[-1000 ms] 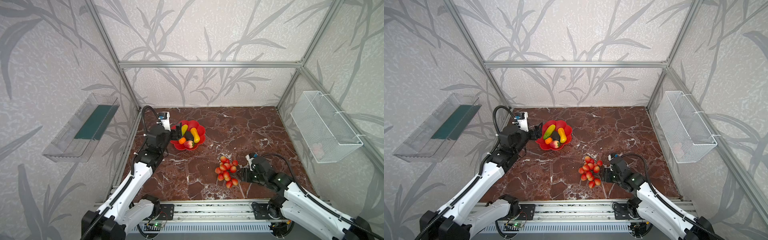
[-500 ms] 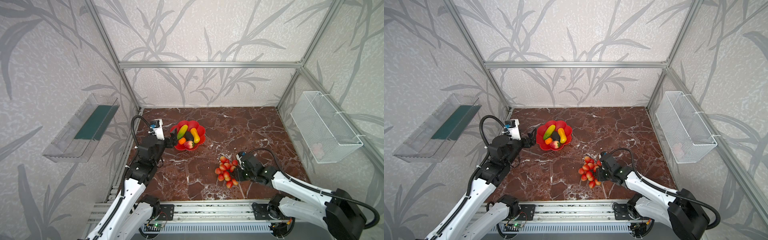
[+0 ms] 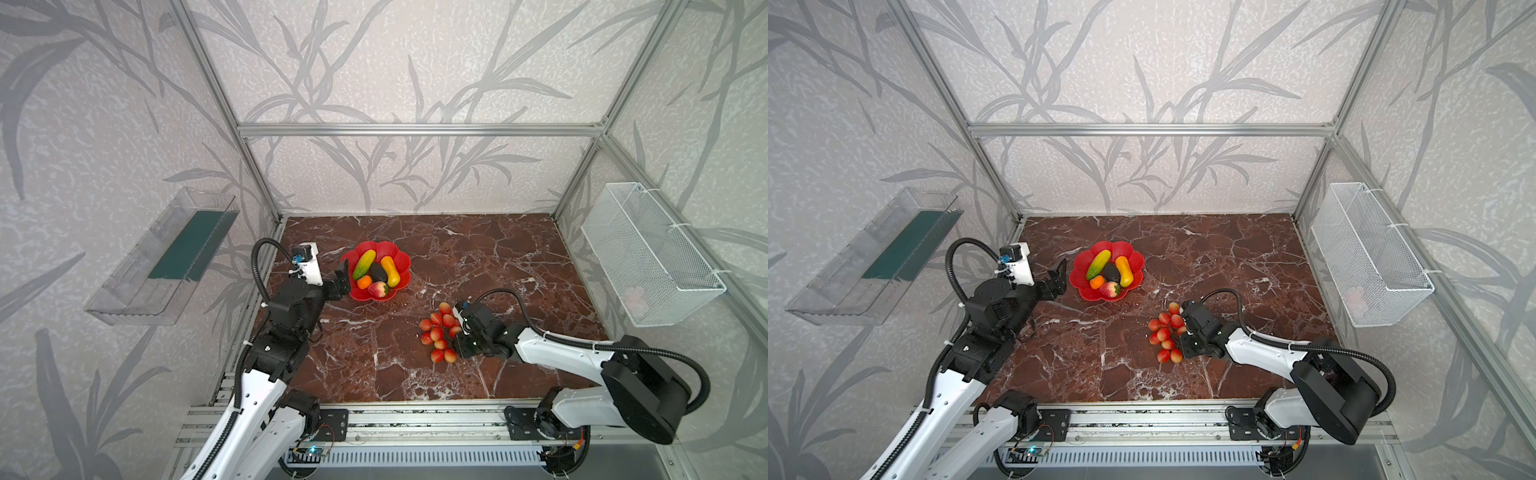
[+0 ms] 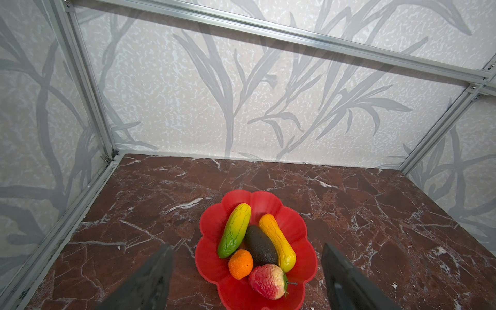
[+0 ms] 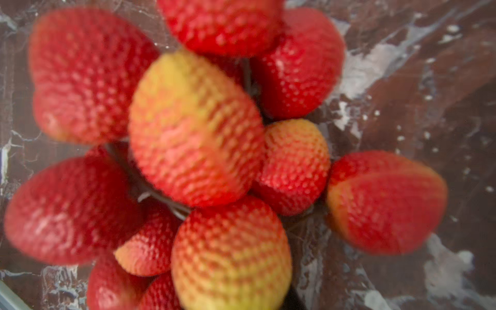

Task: Place and organize the fake fruits in the fruit bowl
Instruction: 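Grasp the strawberry bunch stems with the right gripper while left arm withdraws, then lift the strawberry bunch and lay it over the bowl with right gripper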

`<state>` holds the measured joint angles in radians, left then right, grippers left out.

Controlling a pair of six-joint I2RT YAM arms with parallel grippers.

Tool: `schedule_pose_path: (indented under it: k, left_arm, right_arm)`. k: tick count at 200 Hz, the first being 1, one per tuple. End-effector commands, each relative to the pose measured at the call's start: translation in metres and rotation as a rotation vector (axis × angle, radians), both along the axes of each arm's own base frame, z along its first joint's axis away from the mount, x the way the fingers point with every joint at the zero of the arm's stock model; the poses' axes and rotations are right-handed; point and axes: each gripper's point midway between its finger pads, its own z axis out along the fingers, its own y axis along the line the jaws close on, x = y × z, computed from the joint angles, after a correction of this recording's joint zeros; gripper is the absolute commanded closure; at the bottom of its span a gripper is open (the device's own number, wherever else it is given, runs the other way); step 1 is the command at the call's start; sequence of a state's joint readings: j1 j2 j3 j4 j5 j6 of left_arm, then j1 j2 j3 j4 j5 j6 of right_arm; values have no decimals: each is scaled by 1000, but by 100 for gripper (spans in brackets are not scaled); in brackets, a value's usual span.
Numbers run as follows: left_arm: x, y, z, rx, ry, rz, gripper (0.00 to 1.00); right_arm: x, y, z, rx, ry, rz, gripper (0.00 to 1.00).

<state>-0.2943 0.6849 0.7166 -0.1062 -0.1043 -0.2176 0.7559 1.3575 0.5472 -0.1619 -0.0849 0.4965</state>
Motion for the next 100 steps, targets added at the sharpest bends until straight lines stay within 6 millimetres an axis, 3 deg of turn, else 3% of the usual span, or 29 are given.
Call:
schedule_pose_path:
  k: [1,33,100]
  left_arm:
    - [-4,5,-8,12,16,20,14]
    - [-6,6,-10,2,13,26,13]
    - [-10,10,-14,-6,8,41,13]
  right_arm:
    - [12,12,11,18,-62,18,84]
    - [18,18,19,16,-92,40,100]
    - [25,39,66,61,-193,95,100]
